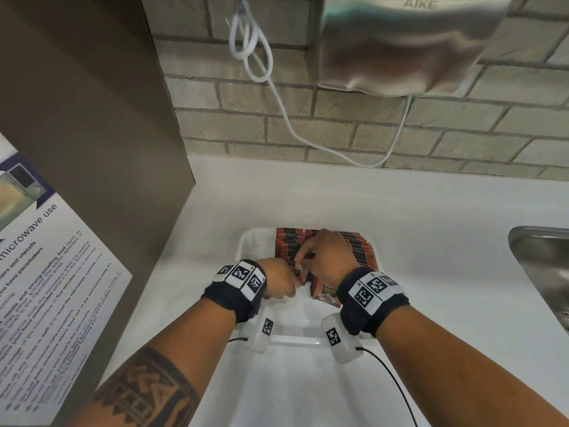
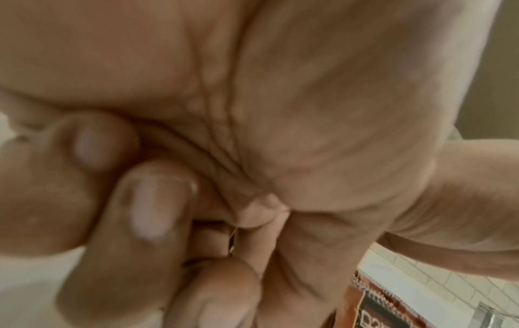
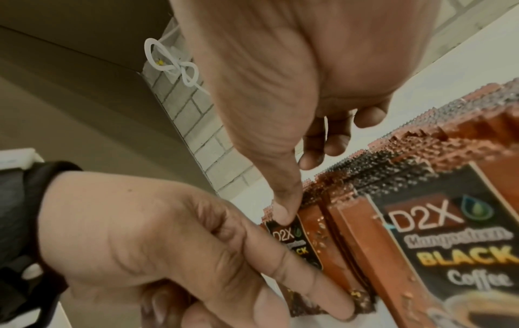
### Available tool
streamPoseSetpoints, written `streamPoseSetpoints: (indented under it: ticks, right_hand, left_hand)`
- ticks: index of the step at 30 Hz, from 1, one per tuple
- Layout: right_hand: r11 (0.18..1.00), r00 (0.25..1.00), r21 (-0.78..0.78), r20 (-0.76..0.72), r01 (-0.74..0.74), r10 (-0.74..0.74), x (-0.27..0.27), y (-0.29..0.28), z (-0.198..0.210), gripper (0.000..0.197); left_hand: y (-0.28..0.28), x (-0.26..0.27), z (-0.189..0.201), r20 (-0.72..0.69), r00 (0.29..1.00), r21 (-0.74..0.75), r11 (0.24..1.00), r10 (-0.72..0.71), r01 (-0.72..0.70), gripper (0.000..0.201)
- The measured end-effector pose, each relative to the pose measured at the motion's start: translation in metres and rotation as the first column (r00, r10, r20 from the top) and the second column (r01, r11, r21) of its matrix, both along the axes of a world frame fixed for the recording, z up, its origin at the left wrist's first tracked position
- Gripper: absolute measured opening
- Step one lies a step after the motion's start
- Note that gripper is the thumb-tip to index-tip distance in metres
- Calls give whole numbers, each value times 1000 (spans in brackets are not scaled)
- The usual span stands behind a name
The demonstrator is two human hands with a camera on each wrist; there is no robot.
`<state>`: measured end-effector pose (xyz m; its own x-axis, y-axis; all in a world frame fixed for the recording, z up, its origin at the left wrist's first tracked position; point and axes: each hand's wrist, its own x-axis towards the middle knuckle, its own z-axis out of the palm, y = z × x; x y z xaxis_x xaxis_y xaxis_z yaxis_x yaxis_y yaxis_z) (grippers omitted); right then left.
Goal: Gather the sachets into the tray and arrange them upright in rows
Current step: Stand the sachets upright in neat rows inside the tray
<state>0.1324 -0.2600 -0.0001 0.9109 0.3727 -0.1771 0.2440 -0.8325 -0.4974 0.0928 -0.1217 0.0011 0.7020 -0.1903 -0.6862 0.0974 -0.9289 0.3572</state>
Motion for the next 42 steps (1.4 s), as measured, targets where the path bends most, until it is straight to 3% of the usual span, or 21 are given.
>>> streamPoseSetpoints:
  ticks: [11, 24, 42]
  right_hand:
    - [991, 1000, 137, 3, -15, 15, 5, -6, 4, 10]
    - [966, 999, 255, 27, 31, -40, -3, -32, 20, 4]
    - [979, 994, 181, 40, 94, -103, -1, -41, 15, 20]
  left_hand:
    - [4, -1, -4, -36, 991, -83, 987, 132, -134, 33]
    - [5, -3, -9, -2, 988, -68, 986, 155, -154, 37]
    - [2, -6, -3, 4, 978, -100, 973, 208, -206, 31]
